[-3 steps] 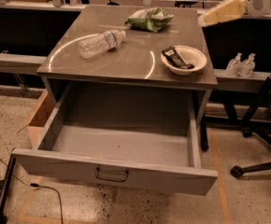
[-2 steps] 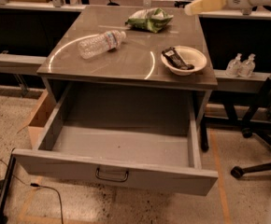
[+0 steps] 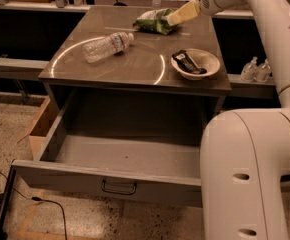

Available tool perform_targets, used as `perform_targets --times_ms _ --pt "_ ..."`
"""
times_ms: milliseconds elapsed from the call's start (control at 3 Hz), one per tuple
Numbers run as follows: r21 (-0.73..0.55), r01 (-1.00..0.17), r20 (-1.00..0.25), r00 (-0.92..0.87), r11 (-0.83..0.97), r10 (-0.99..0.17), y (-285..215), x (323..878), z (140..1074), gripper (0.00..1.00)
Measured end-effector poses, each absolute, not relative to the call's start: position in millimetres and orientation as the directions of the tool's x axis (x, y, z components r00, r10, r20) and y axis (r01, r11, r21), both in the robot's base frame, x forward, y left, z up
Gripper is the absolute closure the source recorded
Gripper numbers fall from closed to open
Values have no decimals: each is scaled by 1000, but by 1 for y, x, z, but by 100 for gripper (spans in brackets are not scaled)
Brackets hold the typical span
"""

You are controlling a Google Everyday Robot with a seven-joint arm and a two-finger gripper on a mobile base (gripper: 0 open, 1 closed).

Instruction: Place green jalapeno chip bag into top drawer

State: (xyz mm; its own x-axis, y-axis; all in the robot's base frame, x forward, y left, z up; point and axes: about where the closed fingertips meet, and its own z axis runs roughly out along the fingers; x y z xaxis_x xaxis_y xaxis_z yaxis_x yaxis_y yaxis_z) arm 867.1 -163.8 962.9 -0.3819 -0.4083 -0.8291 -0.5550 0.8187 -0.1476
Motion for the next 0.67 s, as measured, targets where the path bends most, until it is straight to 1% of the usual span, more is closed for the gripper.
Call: perform_targets --times_ms 333,667 --pt "-147 -556 -830 -381 818 -408 -164 867 963 0" --pt "-148 -498 -842 -390 854 -373 -163 885 956 0"
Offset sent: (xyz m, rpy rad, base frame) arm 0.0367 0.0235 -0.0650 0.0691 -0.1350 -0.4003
